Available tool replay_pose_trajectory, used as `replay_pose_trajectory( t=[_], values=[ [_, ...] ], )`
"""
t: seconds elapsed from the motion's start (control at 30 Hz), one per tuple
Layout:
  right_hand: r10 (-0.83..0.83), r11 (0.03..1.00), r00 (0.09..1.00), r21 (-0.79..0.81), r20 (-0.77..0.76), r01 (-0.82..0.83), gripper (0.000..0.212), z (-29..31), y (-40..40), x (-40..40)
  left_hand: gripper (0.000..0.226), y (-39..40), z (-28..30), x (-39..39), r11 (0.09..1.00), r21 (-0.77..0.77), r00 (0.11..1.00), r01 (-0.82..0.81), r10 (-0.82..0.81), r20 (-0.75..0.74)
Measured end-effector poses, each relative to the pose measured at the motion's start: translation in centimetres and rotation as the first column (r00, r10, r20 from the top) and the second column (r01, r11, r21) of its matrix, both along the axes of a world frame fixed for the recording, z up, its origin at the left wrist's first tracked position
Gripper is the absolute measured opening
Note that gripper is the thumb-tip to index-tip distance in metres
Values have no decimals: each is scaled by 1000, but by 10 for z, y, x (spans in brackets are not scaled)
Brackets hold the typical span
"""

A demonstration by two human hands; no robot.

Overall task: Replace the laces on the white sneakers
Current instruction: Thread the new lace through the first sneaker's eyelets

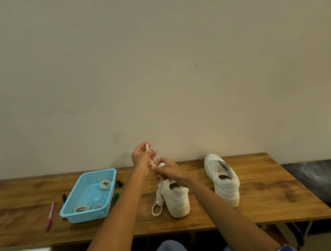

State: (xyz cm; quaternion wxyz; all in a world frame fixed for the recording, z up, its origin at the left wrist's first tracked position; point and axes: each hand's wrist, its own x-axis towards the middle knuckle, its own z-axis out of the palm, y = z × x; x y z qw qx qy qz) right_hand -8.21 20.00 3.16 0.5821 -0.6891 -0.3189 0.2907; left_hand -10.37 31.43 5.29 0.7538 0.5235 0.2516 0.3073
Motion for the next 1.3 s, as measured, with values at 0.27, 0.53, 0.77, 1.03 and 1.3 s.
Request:
replay_pose_trajectory(
  t=[0.27, 0.53, 0.77, 1.03, 1.3],
  values=[
    [-438, 874, 884, 151, -162, 461, 19, 7, -48, 41, 15, 24, -48, -14, 578, 746, 719, 331, 357, -596],
    [-96, 984, 987, -134, 126, 113, 17, 17, -42, 33, 31, -21, -12, 4, 581, 699, 840, 418, 46, -541],
    [-135, 960, 943, -194, 303, 200, 11, 19, -43, 38, 45, -28, 1, -3, 580, 403, 651, 708, -316, -690],
    [-194, 961, 947, -144, 257, 236, 2, 6, -45, 48, 27, -10, -16, -6, 589, 474, 733, 654, -342, -588],
    [-314, 884, 817, -165, 484, 437, 25, -29, -28, 54, 20, -3, -43, 0, 744, 449, 834, 494, -260, -487]
  ],
)
